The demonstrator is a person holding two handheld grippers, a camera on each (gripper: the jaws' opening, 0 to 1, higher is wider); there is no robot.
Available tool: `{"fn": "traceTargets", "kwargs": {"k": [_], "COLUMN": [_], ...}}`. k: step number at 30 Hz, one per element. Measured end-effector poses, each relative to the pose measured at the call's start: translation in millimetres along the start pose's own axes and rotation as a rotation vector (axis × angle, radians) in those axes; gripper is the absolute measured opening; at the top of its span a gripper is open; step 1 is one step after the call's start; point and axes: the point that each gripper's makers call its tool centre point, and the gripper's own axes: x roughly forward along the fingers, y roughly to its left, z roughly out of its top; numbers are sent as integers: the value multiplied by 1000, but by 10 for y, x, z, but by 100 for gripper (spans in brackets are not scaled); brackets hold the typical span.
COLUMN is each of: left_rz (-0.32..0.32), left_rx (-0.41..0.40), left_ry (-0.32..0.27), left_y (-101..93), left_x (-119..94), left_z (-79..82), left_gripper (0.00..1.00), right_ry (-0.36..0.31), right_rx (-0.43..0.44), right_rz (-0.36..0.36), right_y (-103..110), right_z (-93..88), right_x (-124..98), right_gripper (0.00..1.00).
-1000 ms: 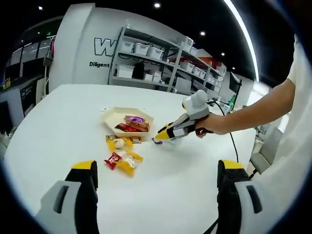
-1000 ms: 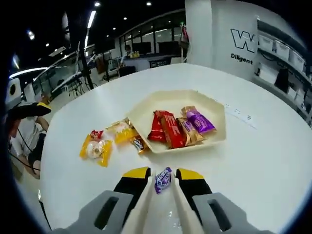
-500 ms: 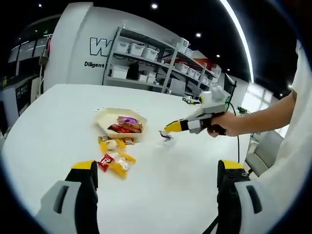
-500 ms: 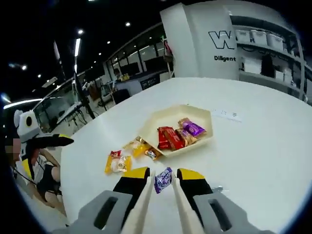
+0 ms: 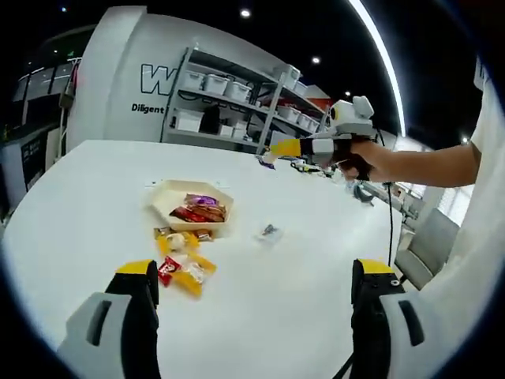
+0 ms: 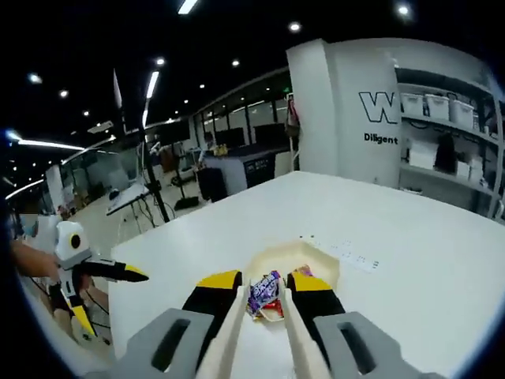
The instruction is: Place the target food into the container with the food tongs after gripping and lifting it, then release it inside without dropping or visibly crushing the food.
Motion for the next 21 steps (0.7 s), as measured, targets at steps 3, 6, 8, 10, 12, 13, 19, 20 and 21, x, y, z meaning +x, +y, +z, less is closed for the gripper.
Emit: {"fn": "traceTargets", "kwargs": {"k": [3, 6, 8, 10, 12, 13, 19, 20, 21], "left_rz": [4, 12, 19, 22, 30, 35, 52, 53, 54], "left_rx": [0, -5, -6, -5, -3, -2, -7, -10, -10], "left_ry": [-7, -16, -22, -23, -26, -29, -33, -29, -28], "left_y": [13, 35, 50, 59, 69, 82, 111, 113, 115], "left_x": [-4, -11, -15, -18, -27, -34, -73, -82, -85], "left_z": [18, 45, 65, 72, 87, 95, 99, 90, 87], "left_gripper": [99, 99, 99, 99, 99, 99, 99, 99, 99], "right_ry": [4, 11, 19, 35, 53, 55, 81, 87, 87], "right_rx": [-29, -52, -61, -73, -85, -82, -86, -80, -80], "right_rz": [10, 13, 15, 15, 11, 10, 3, 2, -1], "right_y": [-21, -58, -92, -136, -189, -211, -338, -393, -408], "right_z": [115, 170, 187, 164, 123, 111, 37, 23, 20], "right_x": [91, 179, 260, 337, 407, 438, 578, 613, 627], "right_gripper": [18, 18, 18, 18, 18, 18, 18, 19, 18]}}
